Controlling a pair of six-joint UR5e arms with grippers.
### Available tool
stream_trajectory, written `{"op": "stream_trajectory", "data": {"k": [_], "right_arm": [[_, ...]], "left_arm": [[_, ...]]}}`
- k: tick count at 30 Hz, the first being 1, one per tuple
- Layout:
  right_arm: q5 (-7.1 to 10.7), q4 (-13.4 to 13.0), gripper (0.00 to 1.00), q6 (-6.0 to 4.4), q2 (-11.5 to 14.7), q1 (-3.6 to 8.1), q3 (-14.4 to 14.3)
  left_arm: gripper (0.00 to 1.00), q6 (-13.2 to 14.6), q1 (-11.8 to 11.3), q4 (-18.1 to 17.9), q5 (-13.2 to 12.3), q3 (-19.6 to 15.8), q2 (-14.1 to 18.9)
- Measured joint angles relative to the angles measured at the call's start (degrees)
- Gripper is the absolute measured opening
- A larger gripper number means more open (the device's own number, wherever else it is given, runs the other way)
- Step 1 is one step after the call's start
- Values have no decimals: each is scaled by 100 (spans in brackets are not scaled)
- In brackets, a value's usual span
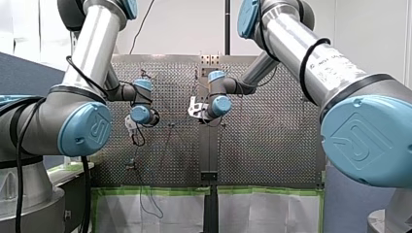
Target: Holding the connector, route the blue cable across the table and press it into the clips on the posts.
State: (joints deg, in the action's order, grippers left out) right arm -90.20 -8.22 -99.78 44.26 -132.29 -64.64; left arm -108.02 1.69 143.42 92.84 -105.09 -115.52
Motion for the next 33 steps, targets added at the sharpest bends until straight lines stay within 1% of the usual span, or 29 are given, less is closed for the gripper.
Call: {"op": "stream_trajectory", "data": {"k": [1, 2, 6, 11, 15, 19, 23, 27, 33], "right_arm": [[1, 1, 0, 0, 0, 5, -1], [1, 2, 0, 0, 0, 9, -1], [-4, 3, 0, -1, -3, 33, -2], [-5, 2, 0, -2, -7, 60, -2], [-1, 12, 0, -2, -27, 89, -5], [-5, 17, 0, 0, -58, 109, -61], [-7, 12, 0, 0, -74, 122, -147], [5, 12, 0, 6, -80, 120, -171], [11, 18, 0, -3, -87, 116, -183]], "left_arm": [[90, 40, 8, 40, 37, 0, 0], [100, 82, 18, 81, 78, 0, 0], [100, 289, 58, 287, 285, 0, 0], [100, 474, 110, 511, 512, 0, 0], [100, 679, 199, 731, 730, -30, 4], [100, 859, 314, 915, 892, -119, 31], [100, 937, 428, 1087, 950, -260, 144], [100, 895, 550, 1268, 958, -414, 313], [100, 878, 688, 1510, 959, -528, 611]]}}
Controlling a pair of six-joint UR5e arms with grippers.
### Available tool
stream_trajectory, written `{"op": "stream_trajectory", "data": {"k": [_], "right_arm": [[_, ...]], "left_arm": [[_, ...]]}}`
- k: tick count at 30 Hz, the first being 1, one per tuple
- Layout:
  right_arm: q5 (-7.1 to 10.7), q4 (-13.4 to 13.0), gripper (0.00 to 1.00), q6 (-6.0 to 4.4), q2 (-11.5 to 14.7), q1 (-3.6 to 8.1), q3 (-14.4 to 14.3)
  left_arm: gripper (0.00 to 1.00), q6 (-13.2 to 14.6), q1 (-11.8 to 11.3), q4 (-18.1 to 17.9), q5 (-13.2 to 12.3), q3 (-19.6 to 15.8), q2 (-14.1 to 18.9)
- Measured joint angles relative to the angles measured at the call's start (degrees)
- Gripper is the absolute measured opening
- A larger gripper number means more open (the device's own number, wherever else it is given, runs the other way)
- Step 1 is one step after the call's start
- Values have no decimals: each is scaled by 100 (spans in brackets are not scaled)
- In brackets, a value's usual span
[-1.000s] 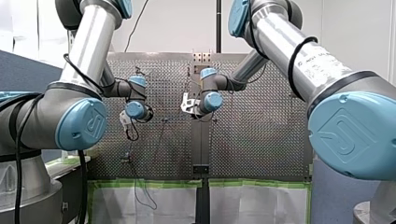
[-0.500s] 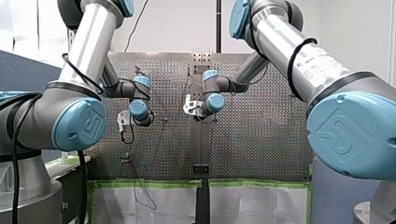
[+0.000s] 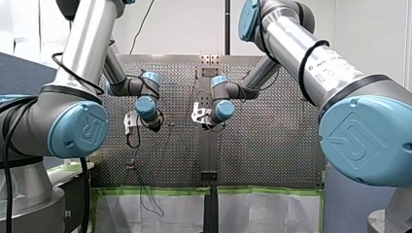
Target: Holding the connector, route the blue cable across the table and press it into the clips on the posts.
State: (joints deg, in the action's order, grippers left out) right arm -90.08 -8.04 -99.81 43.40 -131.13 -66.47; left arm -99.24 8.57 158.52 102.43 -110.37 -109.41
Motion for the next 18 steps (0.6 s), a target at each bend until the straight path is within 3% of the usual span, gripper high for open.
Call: {"op": "stream_trajectory", "data": {"k": [10, 18], "right_arm": [[41, 10, 0, 0, -15, 14, -8], [35, -2, 0, 0, -18, 19, -27]], "left_arm": [[100, 35, 346, 190, 0, -190, 467], [100, -184, 711, -73, 204, -193, 621]]}}
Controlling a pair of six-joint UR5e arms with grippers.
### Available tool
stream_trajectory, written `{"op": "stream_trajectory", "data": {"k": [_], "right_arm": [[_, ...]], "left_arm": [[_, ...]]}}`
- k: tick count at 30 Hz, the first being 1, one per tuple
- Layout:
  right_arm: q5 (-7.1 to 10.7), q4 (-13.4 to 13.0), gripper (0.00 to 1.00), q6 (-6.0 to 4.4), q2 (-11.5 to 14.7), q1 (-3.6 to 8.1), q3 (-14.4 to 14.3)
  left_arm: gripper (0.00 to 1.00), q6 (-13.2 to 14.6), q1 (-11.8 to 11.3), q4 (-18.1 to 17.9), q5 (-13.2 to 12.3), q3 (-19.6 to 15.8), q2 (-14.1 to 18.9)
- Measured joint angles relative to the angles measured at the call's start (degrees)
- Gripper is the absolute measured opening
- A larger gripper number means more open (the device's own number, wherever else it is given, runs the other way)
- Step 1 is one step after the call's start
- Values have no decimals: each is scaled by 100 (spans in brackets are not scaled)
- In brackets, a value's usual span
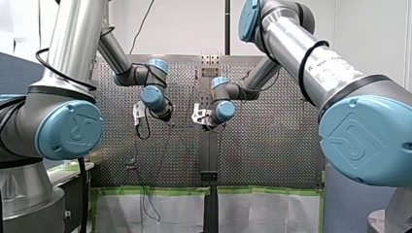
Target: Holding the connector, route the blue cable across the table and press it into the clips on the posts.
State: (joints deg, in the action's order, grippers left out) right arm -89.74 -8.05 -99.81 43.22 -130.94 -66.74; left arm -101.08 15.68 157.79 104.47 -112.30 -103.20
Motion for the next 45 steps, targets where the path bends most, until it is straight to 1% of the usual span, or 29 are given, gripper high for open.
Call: {"op": "stream_trajectory", "data": {"k": [5, 9, 12, 15, 18, 23, 28, 33, 36, 41, 45], "right_arm": [[0, -4, 0, 0, -2, 14, -2], [0, -9, 0, 0, -3, 35, -2], [0, -11, 0, 0, -3, 51, -2], [-1, -12, 0, -1, -3, 64, -2], [-3, -13, 0, -3, -3, 70, -2], [-8, -19, 0, -5, -7, 75, -2], [-9, -22, 0, -5, -9, 80, -1], [-9, -25, 0, -4, -12, 84, -1], [-9, -37, 0, -4, -14, 88, -1], [-6, -47, 0, -4, -17, 89, -1], [14, -48, 0, -4, -17, 92, -1]], "left_arm": [[100, -168, 241, -220, 95, 24, -168], [100, -126, 411, -304, 143, 101, -387], [100, -98, 458, -318, 189, 151, -514], [100, -95, 507, -285, 260, 241, -575], [100, -95, 540, -266, 320, 354, -593], [100, -114, 571, -247, 340, 531, -645], [100, -129, 637, -180, 326, 750, -887], [100, -141, 685, -262, 337, 844, -1166], [100, -147, 704, -288, 355, 925, -1279], [100, -187, 677, -299, 418, 1113, -1329], [100, -258, 630, -301, 413, 1272, -1343]]}}
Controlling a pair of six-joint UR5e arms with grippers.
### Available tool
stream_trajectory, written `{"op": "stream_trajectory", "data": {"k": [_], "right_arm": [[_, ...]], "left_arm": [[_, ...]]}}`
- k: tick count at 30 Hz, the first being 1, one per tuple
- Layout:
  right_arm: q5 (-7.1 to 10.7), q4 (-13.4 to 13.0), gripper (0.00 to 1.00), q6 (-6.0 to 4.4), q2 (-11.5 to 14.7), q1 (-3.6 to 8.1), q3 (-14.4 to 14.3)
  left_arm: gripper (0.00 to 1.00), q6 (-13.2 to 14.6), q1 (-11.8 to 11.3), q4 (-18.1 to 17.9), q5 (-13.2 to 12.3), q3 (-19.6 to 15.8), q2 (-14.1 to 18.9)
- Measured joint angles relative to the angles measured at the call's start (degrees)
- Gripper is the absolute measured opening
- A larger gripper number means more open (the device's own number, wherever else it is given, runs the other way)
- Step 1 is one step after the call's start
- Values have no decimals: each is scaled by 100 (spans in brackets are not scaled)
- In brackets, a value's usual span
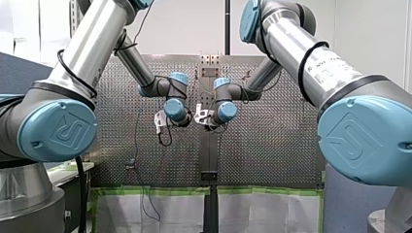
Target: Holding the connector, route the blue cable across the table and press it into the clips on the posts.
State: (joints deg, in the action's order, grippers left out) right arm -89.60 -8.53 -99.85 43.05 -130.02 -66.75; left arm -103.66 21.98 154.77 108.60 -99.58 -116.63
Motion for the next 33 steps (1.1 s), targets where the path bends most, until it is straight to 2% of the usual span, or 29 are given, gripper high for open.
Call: {"op": "stream_trajectory", "data": {"k": [5, 10, 13, 21, 30, 32, 33], "right_arm": [[39, -3, 0, 0, -1, 15, 0], [51, -6, 0, 0, -1, 23, 0], [54, -3, 0, 0, -1, 28, 0], [56, -5, 0, 0, -1, 44, 0], [56, -7, 0, -1, -1, 69, 1], [56, -8, 0, 1, -1, 70, 1], [56, -7, 0, 1, -1, 71, 1]], "left_arm": [[100, -36, -11, 97, -116, 137, -145], [100, -63, 4, -13, -147, 237, -387], [100, -133, 1, -59, -63, 336, -544], [100, -158, 4, 86, 167, 443, -917], [100, -119, 51, 164, 276, 448, -985], [84, -111, 59, 163, 308, 446, -982], [84, -107, 65, 159, 325, 446, -981]]}}
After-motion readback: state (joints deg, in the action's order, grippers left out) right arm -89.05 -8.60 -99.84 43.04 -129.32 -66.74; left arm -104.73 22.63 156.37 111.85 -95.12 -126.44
